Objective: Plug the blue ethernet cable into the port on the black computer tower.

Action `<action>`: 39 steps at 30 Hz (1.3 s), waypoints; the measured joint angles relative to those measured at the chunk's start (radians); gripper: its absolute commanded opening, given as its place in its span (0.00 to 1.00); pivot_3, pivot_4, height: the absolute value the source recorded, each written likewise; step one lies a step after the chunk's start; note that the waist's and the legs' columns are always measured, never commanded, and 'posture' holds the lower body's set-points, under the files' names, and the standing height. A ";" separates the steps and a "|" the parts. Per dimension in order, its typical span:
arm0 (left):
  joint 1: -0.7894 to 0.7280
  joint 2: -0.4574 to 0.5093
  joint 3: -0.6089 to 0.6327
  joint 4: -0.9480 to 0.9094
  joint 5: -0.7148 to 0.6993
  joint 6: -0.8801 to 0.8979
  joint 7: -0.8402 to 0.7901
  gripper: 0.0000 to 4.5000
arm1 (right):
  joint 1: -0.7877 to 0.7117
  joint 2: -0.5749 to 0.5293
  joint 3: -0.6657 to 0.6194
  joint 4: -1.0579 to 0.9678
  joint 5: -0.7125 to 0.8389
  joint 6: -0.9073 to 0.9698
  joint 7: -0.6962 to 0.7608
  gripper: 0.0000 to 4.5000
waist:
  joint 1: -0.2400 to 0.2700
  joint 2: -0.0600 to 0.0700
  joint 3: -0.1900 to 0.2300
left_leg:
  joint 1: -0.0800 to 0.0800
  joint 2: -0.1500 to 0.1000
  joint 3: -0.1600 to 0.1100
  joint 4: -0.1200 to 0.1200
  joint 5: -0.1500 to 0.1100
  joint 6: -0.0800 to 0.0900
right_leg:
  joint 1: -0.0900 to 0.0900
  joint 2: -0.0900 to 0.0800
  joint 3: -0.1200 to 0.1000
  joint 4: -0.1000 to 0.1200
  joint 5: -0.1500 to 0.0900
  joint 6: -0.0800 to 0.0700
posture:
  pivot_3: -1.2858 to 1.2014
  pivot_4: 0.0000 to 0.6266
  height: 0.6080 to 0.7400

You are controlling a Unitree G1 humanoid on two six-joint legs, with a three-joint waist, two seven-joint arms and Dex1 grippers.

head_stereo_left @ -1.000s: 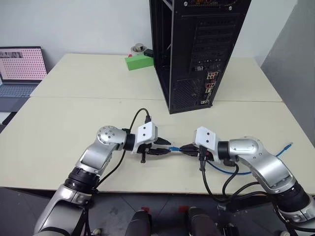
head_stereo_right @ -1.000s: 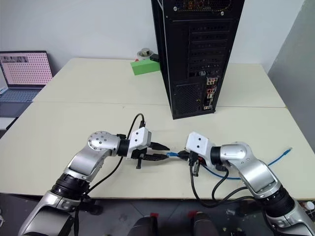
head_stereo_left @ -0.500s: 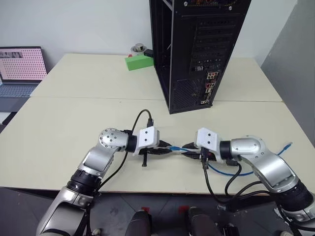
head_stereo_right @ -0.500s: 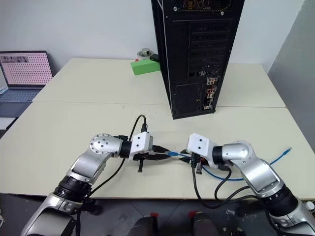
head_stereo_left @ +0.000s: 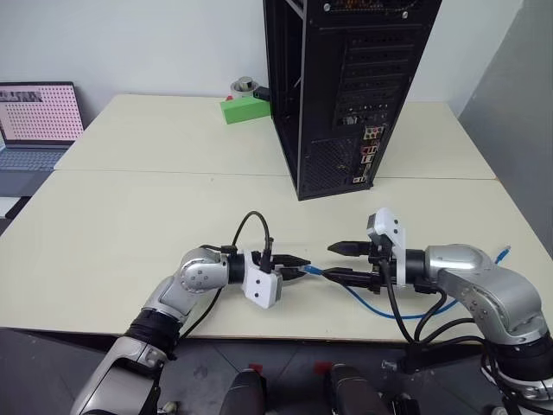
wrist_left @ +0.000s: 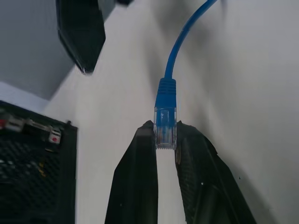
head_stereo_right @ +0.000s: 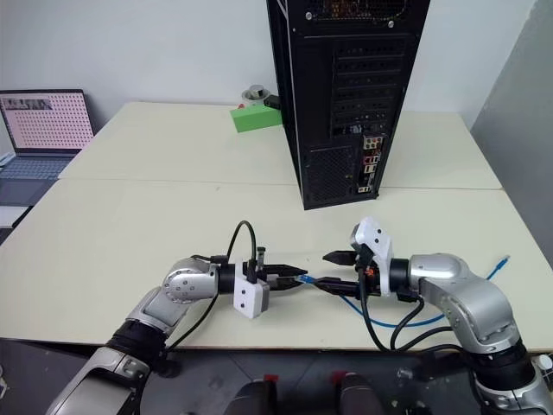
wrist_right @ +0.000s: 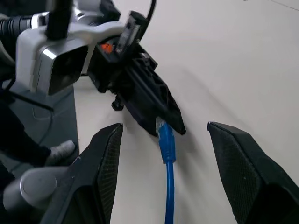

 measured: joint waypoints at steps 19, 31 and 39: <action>-0.041 0.002 0.007 0.037 0.225 -0.142 0.346 0.06 | -0.018 0.035 -0.012 0.077 0.087 0.063 -0.064 0.25 | -0.001 0.000 0.000 | 0.000 0.000 0.000 0.000 0.000 0.000 | 0.000 0.000 0.000 0.000 0.000 0.001 | 0.52 0.24 1.00; -0.041 0.005 -0.013 0.038 0.230 -0.130 0.374 0.06 | -0.036 0.037 -0.018 0.116 0.123 0.069 -0.065 0.00 | -0.001 0.000 0.000 | 0.000 0.000 0.000 0.000 0.000 0.000 | 0.000 0.000 0.000 0.000 0.000 0.001 | 0.52 0.24 1.00; -0.041 0.002 -0.016 0.038 0.243 -0.130 0.398 0.06 | -0.055 0.024 -0.020 0.132 0.135 0.087 -0.047 0.00 | -0.001 0.000 0.000 | 0.000 0.000 0.000 0.000 0.000 0.000 | 0.000 0.000 0.000 0.000 0.000 0.001 | 0.52 0.24 1.00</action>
